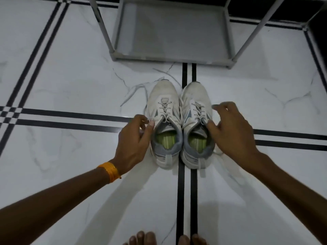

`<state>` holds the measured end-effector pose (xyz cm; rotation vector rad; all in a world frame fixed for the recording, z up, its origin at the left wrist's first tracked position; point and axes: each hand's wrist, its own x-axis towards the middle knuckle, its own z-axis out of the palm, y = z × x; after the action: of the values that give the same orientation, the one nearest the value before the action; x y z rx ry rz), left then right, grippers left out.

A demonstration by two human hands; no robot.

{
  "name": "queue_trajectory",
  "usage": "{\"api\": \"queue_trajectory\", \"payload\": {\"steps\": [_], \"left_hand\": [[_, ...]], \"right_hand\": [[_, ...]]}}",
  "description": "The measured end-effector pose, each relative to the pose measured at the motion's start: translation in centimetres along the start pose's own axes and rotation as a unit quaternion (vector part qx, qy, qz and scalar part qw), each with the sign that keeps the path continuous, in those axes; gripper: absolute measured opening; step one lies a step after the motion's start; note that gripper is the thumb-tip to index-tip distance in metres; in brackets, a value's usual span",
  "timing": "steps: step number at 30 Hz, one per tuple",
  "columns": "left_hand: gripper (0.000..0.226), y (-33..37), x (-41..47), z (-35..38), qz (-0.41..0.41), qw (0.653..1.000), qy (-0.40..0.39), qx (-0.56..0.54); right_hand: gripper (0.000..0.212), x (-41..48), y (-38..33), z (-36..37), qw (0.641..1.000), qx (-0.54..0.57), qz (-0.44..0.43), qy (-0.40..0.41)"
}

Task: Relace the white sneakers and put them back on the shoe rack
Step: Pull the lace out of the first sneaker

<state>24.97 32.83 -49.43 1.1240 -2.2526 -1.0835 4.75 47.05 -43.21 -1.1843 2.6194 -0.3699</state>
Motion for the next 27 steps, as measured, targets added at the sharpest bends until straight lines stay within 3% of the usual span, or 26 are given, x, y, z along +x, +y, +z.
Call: {"api": "queue_trajectory", "payload": {"steps": [1,3,5,10,12,15,20,24,27], "left_hand": [[0.034,0.0,0.0,-0.1,0.027,0.999,0.022,0.012],[0.033,0.2,0.5,0.0,0.078,0.997,0.016,0.020],[0.026,0.2,1.3,0.4,0.108,0.993,-0.027,0.027],[0.016,0.1,2.4,0.1,0.119,0.989,-0.048,0.069],[0.019,0.5,2.1,0.2,0.099,0.992,-0.048,0.062],[0.027,1.4,1.9,0.6,-0.025,0.996,-0.078,-0.035],[0.028,2.1,3.4,1.0,-0.174,0.961,-0.032,-0.213],[0.048,2.0,3.8,0.9,-0.170,0.958,-0.027,-0.230],[0.045,1.7,3.9,1.3,-0.154,0.971,-0.002,-0.184]], "right_hand": [[0.037,-0.3,-1.2,0.0,0.998,0.059,-0.031,0.017],[0.030,-0.4,-3.4,1.2,0.982,0.178,-0.041,-0.045],[0.021,0.0,-4.4,3.0,0.974,0.198,-0.033,-0.109],[0.015,1.0,-4.1,3.7,0.968,0.231,-0.029,-0.096],[0.017,1.1,-4.3,3.4,0.964,0.245,-0.011,-0.101],[0.021,1.7,-5.2,3.1,0.945,0.306,0.052,-0.103],[0.030,1.3,-5.9,3.3,0.948,0.308,0.065,-0.050],[0.045,1.3,-5.5,3.8,0.919,0.376,0.116,-0.024],[0.051,1.3,-6.0,4.2,0.922,0.369,0.117,0.001]]}}
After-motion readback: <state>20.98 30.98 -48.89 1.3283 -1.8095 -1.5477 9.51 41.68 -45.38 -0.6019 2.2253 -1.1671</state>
